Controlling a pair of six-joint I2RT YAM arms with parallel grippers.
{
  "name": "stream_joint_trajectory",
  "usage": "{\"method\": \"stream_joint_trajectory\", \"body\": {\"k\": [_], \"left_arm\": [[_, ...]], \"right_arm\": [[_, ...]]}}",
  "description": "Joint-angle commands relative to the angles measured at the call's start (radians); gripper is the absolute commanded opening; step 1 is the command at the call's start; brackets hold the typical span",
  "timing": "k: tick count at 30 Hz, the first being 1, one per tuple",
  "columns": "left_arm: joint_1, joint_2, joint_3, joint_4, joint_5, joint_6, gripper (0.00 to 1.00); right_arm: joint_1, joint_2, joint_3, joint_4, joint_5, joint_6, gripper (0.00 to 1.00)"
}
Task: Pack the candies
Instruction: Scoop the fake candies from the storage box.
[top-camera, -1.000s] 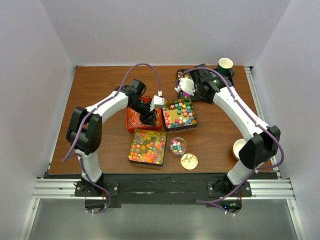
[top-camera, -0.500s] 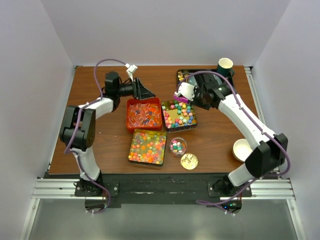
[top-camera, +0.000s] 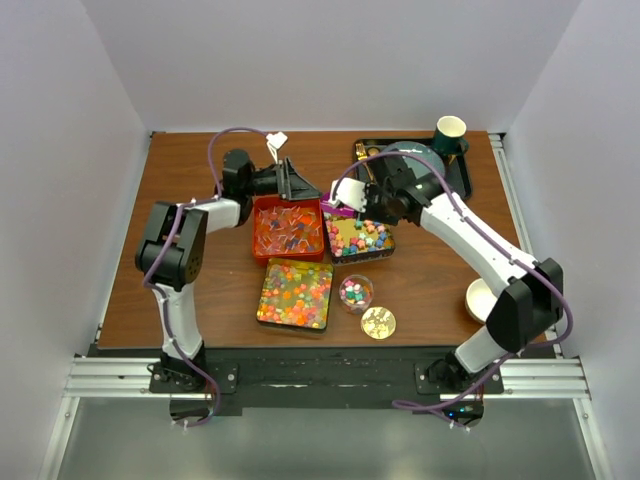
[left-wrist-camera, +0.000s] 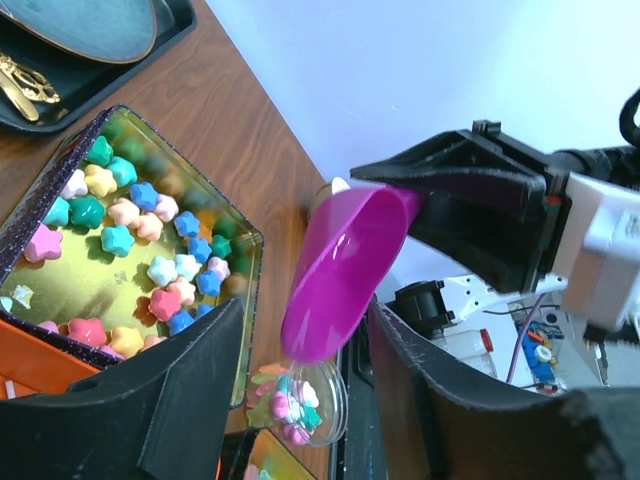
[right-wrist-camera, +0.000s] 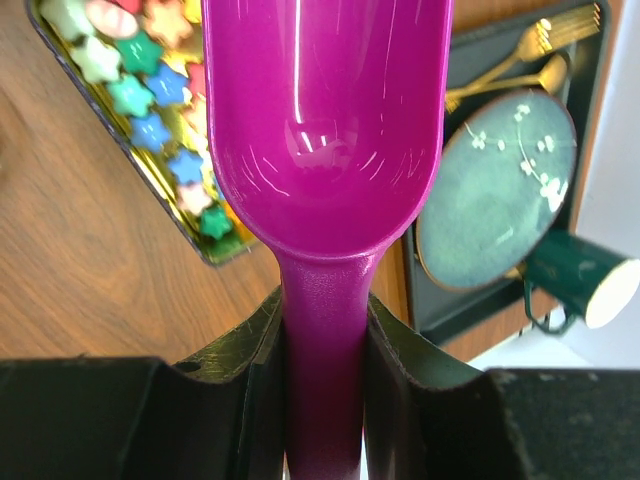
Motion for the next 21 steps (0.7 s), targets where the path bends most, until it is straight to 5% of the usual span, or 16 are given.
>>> {"method": "stream_joint_trajectory", "body": {"k": [1,10,17,20,21], "left_arm": [[-0.021,0.029,0.059,-0.018,0.012,0.013,0.56],[-0.024,0.050,0.063,-0.022,0.027,0.018,0.47],[-0.024,0.056,0.060,0.042,0.062,0.013,0.00],[-0.021,0.052,0.046,0.062,0.062,0.018,0.00],[-0.019,0.052,0.042,0.062,0.059,0.020,0.00]], "right_arm": [[0.036,0.018,0.068,0.060,0.002,0.005,0.00],[0.065,0.056,0.089,0.106,0.048,0.013,0.00],[0.069,0.085,0.095,0.106,0.062,0.031,0.00],[0.054,0.071,0.109,0.062,0.032,0.062,0.21],[0.019,0.067,0.124,0.025,-0.073,0.082,0.37]]}}
